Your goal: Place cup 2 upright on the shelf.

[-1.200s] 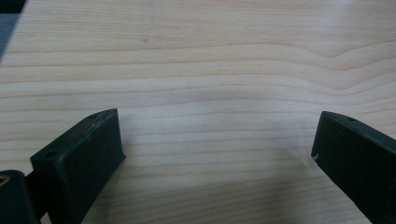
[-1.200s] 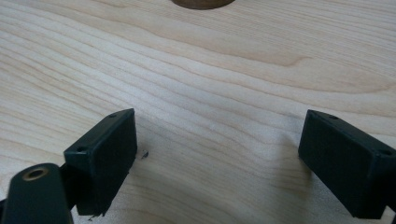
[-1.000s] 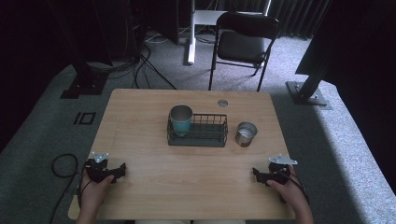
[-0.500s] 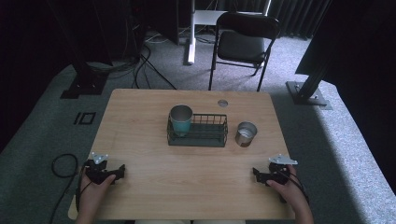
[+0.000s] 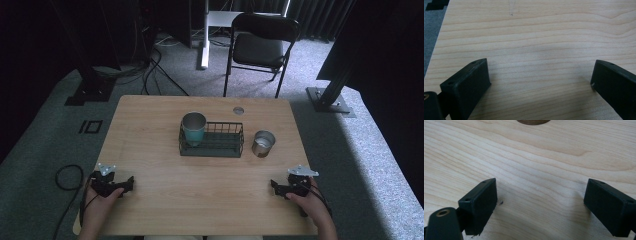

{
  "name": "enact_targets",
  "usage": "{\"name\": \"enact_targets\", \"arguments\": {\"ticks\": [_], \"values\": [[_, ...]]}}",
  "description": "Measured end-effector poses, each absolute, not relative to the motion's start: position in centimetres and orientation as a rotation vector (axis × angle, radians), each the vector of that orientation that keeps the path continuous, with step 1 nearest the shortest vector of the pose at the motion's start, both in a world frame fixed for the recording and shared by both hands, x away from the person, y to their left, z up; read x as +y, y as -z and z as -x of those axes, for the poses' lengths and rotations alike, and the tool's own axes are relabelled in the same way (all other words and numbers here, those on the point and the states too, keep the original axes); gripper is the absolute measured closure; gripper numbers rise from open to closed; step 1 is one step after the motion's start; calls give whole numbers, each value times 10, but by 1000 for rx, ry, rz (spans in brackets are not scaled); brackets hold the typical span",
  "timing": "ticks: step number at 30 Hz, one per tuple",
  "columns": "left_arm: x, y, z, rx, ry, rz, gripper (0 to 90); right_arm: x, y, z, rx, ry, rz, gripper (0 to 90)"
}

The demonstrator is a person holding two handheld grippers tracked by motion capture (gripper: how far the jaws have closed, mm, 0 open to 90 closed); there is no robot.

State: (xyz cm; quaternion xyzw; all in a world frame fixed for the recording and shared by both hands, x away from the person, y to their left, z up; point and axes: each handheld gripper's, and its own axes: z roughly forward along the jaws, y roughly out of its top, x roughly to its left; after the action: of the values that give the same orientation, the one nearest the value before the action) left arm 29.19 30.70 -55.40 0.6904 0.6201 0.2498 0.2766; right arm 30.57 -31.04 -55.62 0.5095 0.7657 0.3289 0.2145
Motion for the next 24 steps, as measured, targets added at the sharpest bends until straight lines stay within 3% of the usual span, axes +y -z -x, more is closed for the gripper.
{"name": "enact_targets", "arguments": {"ticks": [24], "values": [[307,554,-292,1664,-671,-1854,27,-300,554,-319,2130,-917,-1407,113]]}}
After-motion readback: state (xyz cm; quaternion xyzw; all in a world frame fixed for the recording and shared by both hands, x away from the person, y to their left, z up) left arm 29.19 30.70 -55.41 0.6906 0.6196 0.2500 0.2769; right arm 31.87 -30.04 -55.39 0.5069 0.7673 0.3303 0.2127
